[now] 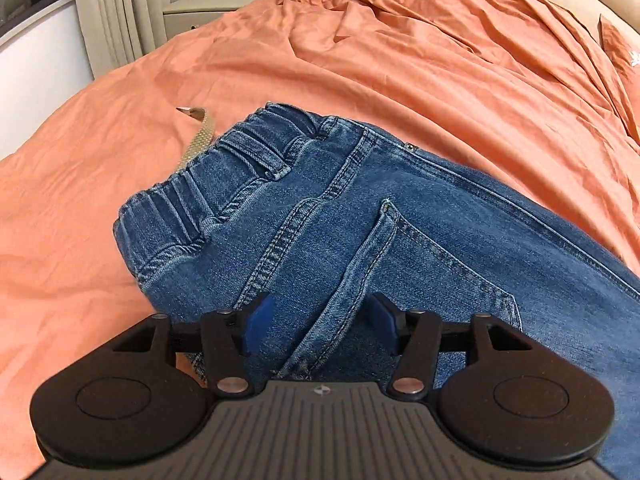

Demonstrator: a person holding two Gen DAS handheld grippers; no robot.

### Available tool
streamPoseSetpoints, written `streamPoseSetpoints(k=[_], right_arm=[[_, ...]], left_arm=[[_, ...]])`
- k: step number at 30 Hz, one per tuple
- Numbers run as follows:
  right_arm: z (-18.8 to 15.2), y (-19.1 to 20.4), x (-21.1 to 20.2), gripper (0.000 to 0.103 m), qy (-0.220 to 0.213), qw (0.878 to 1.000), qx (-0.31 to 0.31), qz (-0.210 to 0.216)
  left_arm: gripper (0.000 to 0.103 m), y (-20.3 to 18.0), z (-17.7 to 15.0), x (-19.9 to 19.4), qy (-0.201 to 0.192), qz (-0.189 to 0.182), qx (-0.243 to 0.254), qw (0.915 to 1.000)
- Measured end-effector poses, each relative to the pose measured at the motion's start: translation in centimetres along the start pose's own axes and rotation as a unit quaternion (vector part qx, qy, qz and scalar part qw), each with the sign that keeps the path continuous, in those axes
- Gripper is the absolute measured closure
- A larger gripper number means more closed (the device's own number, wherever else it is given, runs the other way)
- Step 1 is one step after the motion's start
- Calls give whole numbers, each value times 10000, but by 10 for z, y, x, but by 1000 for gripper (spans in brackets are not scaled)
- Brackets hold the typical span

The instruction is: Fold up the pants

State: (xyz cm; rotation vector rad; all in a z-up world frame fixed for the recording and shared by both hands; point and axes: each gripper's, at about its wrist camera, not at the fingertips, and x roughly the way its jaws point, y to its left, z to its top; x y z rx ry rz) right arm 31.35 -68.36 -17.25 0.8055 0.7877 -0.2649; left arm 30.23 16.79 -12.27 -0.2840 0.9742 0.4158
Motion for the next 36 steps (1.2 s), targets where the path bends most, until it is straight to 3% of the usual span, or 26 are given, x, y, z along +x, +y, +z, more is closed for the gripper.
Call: streamPoseSetpoints(k=[6, 8, 12, 16, 22, 27, 31, 34, 36], right_arm=[[-1, 3, 0, 101, 35, 9992, -343, -189], [0, 13, -12, 75, -108, 9966, -669, -464], [-14, 33, -32, 75, 8, 9936, -1084, -330], [-53, 69, -45, 75, 212, 9908, -1336, 98], [-140, 142, -41, 71, 1025, 9801, -1442, 896], [-238, 213, -37, 70, 1601, 9522, -2279, 1258], [-325, 258, -35, 65, 2010, 9198, -2997, 1544], [-384, 286, -31, 60, 2063, 8925, -3628, 1710], [-418, 303, -29, 52, 1997, 8747, -4044, 1774]], left_arm=[[31, -2, 3, -6, -65, -49, 41, 10000], [33, -1, 3, -12, -181, -139, 50, 9997], [36, -15, 0, -29, -327, -390, 666, 9965], [36, -32, -11, -53, -379, -833, 1468, 9849], [37, -48, -41, -83, -362, -1206, 2702, 9545], [38, -47, -71, -90, -408, -1213, 3499, 9280], [38, -38, -94, -90, -517, -1279, 4017, 9053], [38, -29, -107, -84, -567, -1250, 4378, 8885], [38, -23, -112, -78, -580, -1288, 4476, 8830]])
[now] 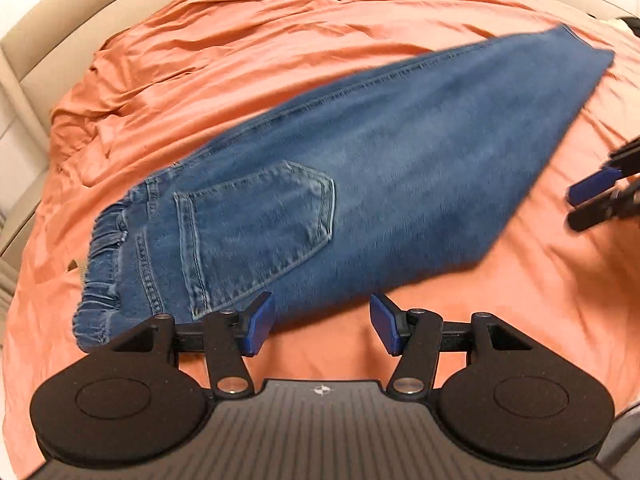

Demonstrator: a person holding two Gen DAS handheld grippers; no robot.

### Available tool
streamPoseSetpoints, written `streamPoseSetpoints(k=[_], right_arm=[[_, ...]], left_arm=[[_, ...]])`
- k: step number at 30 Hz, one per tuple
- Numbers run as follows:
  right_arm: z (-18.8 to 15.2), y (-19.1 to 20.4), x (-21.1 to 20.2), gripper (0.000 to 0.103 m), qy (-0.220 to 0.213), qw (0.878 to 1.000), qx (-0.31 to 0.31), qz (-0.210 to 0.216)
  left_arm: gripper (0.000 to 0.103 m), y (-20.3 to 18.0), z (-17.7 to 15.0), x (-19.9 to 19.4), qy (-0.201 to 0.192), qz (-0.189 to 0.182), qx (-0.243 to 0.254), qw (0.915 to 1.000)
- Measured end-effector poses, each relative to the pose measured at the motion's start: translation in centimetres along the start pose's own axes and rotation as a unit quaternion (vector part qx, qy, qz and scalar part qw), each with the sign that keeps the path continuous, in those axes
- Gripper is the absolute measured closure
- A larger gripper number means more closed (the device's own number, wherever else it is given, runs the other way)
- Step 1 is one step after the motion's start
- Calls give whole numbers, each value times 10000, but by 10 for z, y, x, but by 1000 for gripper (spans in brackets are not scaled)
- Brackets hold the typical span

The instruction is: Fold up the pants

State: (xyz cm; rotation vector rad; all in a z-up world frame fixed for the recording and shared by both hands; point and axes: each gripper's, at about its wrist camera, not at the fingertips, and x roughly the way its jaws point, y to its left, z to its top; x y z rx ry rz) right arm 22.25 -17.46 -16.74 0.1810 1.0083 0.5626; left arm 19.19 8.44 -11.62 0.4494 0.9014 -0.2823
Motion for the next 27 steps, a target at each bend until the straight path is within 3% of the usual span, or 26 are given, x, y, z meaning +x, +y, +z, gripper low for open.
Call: streamPoseSetpoints(k=[2, 6, 10, 13, 18, 22, 24, 26, 27], right_arm=[[-3, 26, 21, 45, -18, 9988, -496, -41], [-10, 74, 53, 45, -147, 9867, -1569, -389], [-9, 99, 70, 45, -415, 9678, -2365, -753], [-4, 108, 68, 41, -719, 9544, -2771, -844], [-2, 110, 82, 41, -705, 9352, -3240, -1240], [2, 110, 87, 41, -734, 9362, -3196, -1262], [3, 117, 86, 55, -722, 9362, -3264, -1084], [0, 123, 84, 87, -631, 9319, -3344, -1256], [-2, 122, 78, 92, -637, 9329, -3284, -1336]], left_arm=[[38, 0, -7, 5, 19, 14, 121, 9999], [38, 4, -13, 20, 74, 114, 172, 9998], [39, 23, -8, 17, -326, 35, -470, 9984], [39, 34, -5, 13, -517, -85, -828, 9952], [39, 41, -6, 10, -609, -98, -1031, 9928], [39, 47, -9, 6, -666, -31, -1141, 9912], [42, 52, -8, 7, -620, 41, -1237, 9904], [47, 58, -7, 7, -570, 105, -1340, 9893], [48, 61, -7, 7, -556, 137, -1400, 9885]])
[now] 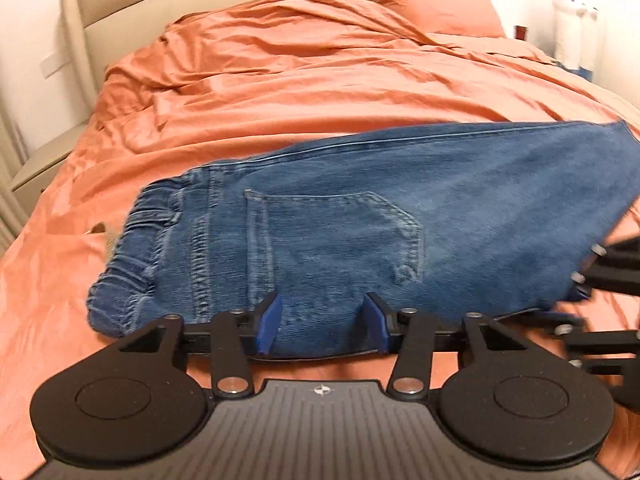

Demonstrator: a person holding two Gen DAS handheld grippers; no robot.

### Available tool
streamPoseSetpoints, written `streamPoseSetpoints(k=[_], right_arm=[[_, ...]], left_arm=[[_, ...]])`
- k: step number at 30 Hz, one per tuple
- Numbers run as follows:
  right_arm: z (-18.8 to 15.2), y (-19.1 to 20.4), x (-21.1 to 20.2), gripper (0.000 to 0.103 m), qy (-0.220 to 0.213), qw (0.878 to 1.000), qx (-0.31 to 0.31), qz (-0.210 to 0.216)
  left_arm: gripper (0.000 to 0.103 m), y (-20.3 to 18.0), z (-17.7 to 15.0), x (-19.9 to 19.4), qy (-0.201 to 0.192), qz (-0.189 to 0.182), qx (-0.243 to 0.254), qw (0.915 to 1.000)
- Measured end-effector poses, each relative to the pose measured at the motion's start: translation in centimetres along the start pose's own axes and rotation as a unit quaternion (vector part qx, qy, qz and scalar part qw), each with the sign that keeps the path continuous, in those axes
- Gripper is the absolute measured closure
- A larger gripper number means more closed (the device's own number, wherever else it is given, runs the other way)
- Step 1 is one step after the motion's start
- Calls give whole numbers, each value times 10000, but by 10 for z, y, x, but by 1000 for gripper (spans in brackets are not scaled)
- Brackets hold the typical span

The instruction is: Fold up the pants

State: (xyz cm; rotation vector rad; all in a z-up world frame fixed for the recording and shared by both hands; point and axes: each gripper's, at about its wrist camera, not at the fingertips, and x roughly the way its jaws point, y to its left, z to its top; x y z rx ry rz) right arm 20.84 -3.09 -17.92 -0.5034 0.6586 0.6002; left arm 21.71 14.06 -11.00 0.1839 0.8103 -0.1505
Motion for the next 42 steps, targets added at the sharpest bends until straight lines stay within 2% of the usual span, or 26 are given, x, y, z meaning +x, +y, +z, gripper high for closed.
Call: streamPoseSetpoints(k=[2, 5, 9, 13, 15, 17, 20, 23, 24, 26, 29, 32, 35, 37, 38, 40, 42], right_arm=[[-6, -6, -12, 98, 10, 9997, 242, 93], [-15, 1, -10, 100, 146, 9996, 203, 115], [-24, 2, 2, 101, 352, 9981, 490, 143], [-24, -3, 4, 101, 464, 9960, 726, 229], [-27, -9, 4, 103, 617, 9936, 864, 388], [-32, -12, -3, 103, 592, 9937, 860, 396], [-39, -25, -20, 103, 557, 9895, 1235, 499], [-45, -57, -42, 103, 418, 9796, 1893, 527], [-51, -68, -51, 100, 375, 9750, 2133, 506], [-59, -96, -67, 84, 263, 9629, 2653, 421], [-81, -144, -94, 69, 81, 9357, 3517, 258], [-107, -197, -121, 62, -132, 9004, 4348, -10], [-143, -253, -156, 60, -453, 8597, 5049, -625], [-172, -289, -178, 56, -583, 8232, 5570, -927], [-189, -307, -188, 48, -662, 8017, 5858, -989], [-225, -339, -206, 40, -853, 7544, 6427, -1024], [-258, -366, -219, 40, -1025, 7195, 6782, -1094]], left_arm=[[49, 6, 1, 2, 33, 49, -129, 9999], [58, 12, 3, 14, 240, 161, -302, 9991], [64, 15, 2, 41, 793, 562, -309, 9948], [63, 20, -3, 64, 1037, 709, -360, 9914], [63, 22, 2, 69, 1109, 824, -472, 9893], [64, 20, 11, 69, 1216, 942, -555, 9865], [65, 9, 19, 54, 1069, 1153, -334, 9870], [65, -1, 27, 30, 840, 1064, -272, 9904], [65, -5, 31, 23, 763, 979, -287, 9918], [65, -16, 42, 10, 635, 819, -302, 9942], [65, -38, 64, 5, 489, 565, -151, 9971], [65, -63, 82, 7, 408, 291, 65, 9987], [65, -92, 98, 12, 344, 73, 267, 9990], [65, -110, 107, 20, 324, -117, 358, 9988], [65, -119, 113, 25, 317, -199, 397, 9985], [65, -138, 122, 39, 337, -371, 462, 9977], [65, -162, 131, 53, 379, -531, 570, 9962]])
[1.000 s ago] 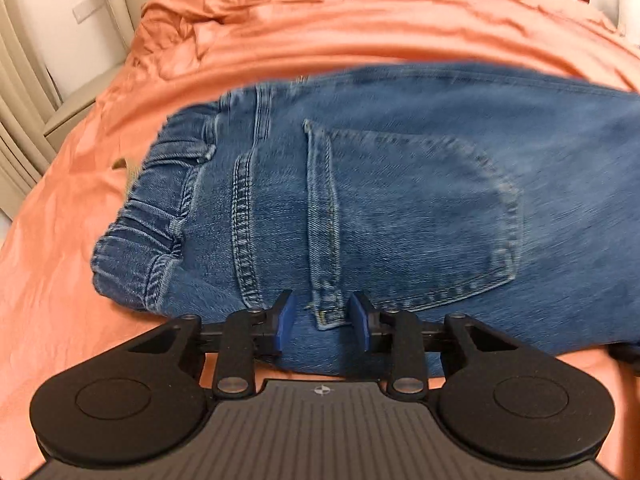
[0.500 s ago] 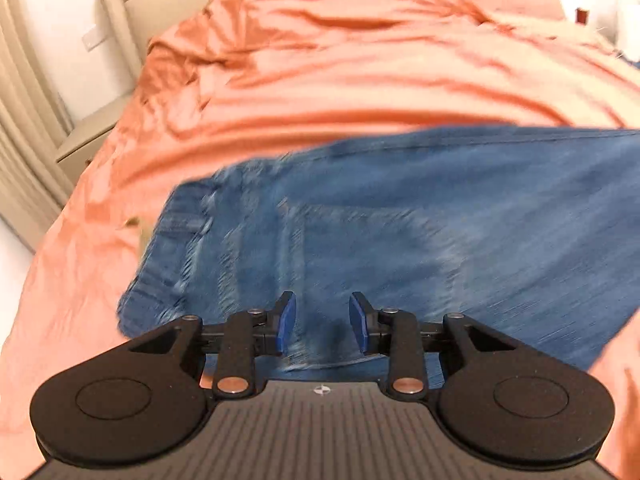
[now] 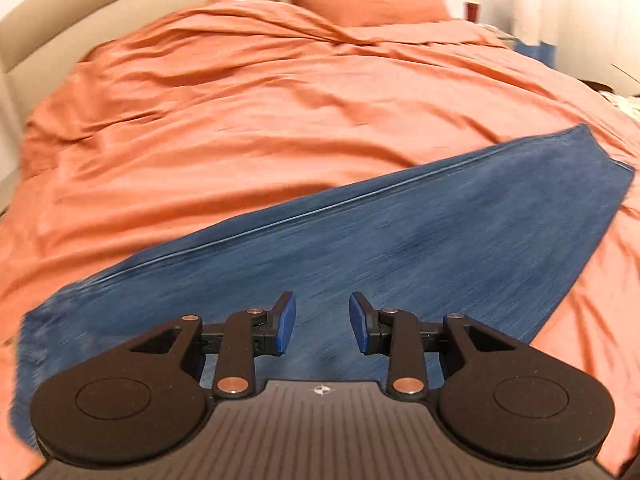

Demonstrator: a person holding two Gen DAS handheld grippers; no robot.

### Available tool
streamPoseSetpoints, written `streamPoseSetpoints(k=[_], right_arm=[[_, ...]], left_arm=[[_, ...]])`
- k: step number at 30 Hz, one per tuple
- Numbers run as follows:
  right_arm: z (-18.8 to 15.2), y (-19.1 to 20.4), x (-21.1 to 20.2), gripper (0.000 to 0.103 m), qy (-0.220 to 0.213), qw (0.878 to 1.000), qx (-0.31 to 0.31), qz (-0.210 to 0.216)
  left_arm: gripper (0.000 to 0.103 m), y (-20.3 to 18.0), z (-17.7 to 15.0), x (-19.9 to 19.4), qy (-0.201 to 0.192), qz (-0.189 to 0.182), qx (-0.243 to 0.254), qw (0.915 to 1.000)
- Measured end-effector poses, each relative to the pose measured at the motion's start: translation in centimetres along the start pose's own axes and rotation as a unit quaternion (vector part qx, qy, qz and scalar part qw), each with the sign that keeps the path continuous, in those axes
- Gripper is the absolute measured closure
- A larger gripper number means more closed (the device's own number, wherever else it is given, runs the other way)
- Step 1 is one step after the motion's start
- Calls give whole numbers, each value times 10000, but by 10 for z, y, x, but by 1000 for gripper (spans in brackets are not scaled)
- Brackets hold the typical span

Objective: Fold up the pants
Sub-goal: 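Open the left tool and lift it off the jeans, then grasp the leg cuff with the right tool and lift it toward the waistband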

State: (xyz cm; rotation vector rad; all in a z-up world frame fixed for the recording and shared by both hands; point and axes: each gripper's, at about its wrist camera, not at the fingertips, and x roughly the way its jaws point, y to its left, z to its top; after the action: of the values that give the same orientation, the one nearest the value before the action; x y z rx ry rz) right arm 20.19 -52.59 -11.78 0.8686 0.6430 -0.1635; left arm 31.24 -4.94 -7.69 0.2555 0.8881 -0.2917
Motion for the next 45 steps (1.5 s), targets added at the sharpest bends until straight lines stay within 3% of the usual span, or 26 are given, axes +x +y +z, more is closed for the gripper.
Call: streamPoseSetpoints(k=[3, 9, 15, 20, 21, 31, 37, 45], right_arm=[[34, -42, 2, 40, -137, 9988, 447, -132], [81, -108, 36, 48, -25, 9924, 1223, 126], [98, -135, 89, 53, 163, 9855, 1671, 245], [102, -152, 114, 85, 219, 9813, 1875, 372], [104, -155, 118, 86, 228, 9810, 1885, 408], [114, -144, 124, 99, 158, 9913, 1274, 285], [121, -129, 120, 100, 125, 9951, 977, 116], [136, -75, 90, 101, -35, 10000, -88, 21]], left_arm=[[65, -29, 16, 25, 91, -181, 214, 9996], [65, -93, 39, 65, 233, -658, 621, 9956], [65, -142, 60, 107, 291, -895, 870, 9918], [65, -158, 80, 144, 281, -818, 757, 9934], [65, -159, 86, 151, 274, -794, 709, 9939], [65, -169, 117, 201, 280, -506, 476, 9972], [70, -176, 126, 194, 223, -298, 356, 9987], [72, -210, 80, 130, 29, -1036, 900, 9905]])
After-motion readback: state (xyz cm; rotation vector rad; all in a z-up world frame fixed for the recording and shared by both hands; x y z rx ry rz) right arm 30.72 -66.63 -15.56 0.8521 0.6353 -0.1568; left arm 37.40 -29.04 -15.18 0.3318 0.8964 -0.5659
